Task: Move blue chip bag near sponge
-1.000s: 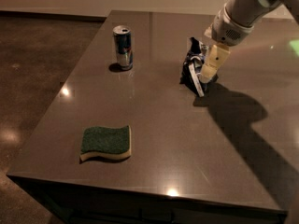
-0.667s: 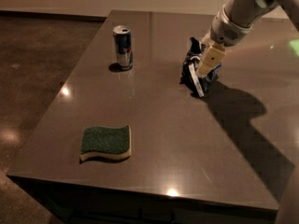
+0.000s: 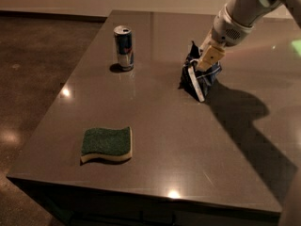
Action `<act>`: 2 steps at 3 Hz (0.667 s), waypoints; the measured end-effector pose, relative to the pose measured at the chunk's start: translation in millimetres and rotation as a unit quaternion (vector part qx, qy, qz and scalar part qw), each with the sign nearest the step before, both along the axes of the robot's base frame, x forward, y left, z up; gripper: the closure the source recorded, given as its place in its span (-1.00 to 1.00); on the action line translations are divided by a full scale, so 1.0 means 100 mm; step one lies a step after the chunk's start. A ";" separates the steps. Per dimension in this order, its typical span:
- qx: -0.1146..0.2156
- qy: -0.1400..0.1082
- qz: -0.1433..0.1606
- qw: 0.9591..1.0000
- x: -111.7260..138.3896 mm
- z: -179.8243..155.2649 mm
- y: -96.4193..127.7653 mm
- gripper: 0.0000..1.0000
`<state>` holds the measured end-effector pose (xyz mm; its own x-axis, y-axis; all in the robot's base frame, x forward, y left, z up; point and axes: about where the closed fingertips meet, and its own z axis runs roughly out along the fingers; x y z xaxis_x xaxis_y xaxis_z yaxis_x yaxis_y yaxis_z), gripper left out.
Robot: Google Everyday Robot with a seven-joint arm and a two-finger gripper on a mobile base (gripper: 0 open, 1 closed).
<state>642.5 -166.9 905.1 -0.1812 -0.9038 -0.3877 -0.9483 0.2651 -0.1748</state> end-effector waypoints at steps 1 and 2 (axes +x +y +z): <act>0.008 0.001 0.015 1.000 -0.20 0.10 0.05 1.00; 0.027 0.007 0.061 0.998 -0.71 0.26 0.27 1.00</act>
Offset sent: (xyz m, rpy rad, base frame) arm -0.1259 0.0462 0.0447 0.0878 0.0272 0.2109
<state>571.8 -139.6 930.8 -0.0772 -0.8972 -0.4349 -0.9761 0.1568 -0.1504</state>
